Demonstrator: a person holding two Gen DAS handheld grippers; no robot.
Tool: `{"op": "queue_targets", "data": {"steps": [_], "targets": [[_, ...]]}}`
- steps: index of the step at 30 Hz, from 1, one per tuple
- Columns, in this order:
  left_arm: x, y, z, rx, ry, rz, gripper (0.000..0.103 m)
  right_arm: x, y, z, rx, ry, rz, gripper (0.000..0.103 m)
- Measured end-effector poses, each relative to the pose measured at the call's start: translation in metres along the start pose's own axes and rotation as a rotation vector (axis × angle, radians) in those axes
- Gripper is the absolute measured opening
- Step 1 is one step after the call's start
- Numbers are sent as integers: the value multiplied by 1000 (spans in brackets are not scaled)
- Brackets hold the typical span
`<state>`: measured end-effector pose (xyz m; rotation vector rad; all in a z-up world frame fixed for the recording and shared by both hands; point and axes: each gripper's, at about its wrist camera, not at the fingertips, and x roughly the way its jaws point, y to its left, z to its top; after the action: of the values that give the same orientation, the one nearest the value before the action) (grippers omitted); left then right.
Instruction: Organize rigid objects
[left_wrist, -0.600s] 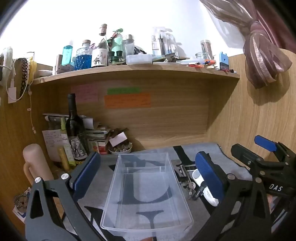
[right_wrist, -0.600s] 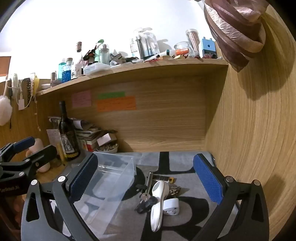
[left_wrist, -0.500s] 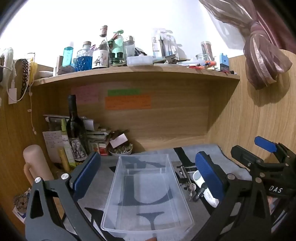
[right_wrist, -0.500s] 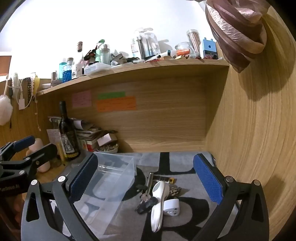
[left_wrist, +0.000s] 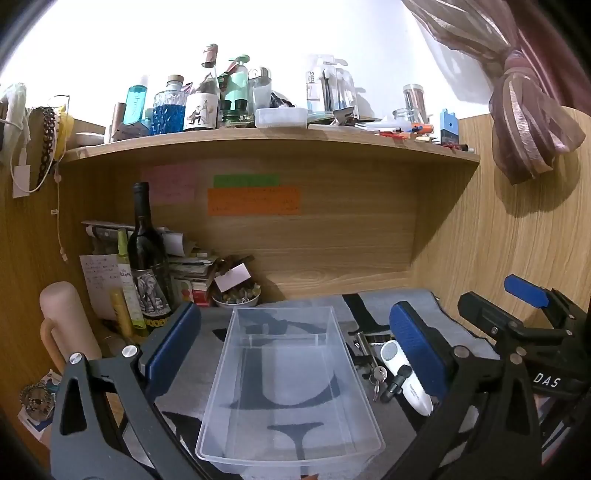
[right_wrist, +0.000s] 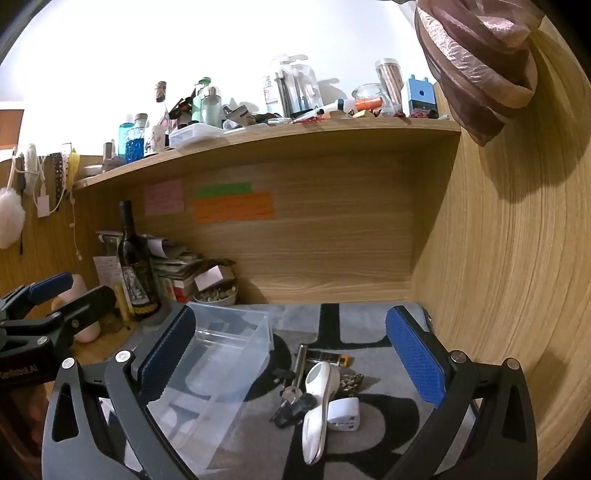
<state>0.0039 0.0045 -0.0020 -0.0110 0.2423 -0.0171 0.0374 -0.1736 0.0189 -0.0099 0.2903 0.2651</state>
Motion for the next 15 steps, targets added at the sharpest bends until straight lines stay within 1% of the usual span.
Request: {"op": "queue_targets", "data": {"steps": [15], "targets": [[1, -1, 0, 0, 8, -6, 103, 1, 0, 1, -1, 1, 1, 103]]}}
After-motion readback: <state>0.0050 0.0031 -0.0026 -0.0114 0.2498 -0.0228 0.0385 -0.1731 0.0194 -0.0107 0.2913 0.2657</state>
